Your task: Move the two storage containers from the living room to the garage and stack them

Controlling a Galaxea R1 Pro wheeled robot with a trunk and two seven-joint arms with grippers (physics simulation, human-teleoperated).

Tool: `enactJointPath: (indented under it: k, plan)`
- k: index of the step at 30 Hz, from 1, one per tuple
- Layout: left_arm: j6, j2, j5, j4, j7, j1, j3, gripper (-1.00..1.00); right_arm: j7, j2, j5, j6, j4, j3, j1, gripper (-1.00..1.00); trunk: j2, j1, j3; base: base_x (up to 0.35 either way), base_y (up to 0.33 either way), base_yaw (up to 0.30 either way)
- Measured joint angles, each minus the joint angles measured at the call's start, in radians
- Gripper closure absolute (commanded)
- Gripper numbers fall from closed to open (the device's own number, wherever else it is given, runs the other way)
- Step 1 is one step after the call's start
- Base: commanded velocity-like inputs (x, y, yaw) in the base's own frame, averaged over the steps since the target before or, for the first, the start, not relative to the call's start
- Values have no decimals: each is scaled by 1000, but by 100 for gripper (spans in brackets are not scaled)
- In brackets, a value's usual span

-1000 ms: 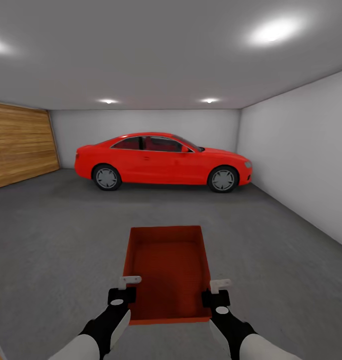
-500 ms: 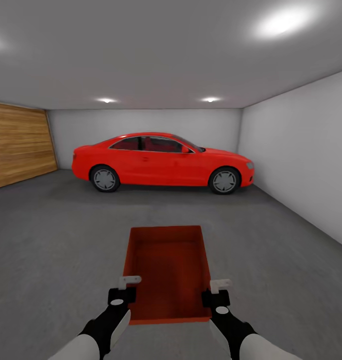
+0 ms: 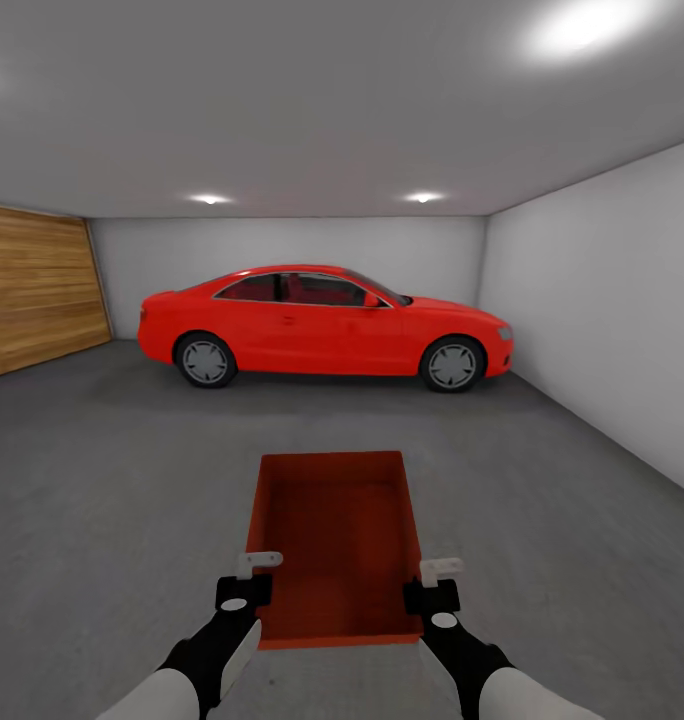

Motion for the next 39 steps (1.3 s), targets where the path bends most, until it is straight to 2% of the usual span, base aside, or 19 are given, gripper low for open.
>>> enactJointPath:
  k: [39]
  plan:
    - [0, 0, 0, 0, 0, 0, 0, 100, 0, 0, 0, 0, 0, -1, 0, 100, 0, 0, 0, 322, 0, 0]
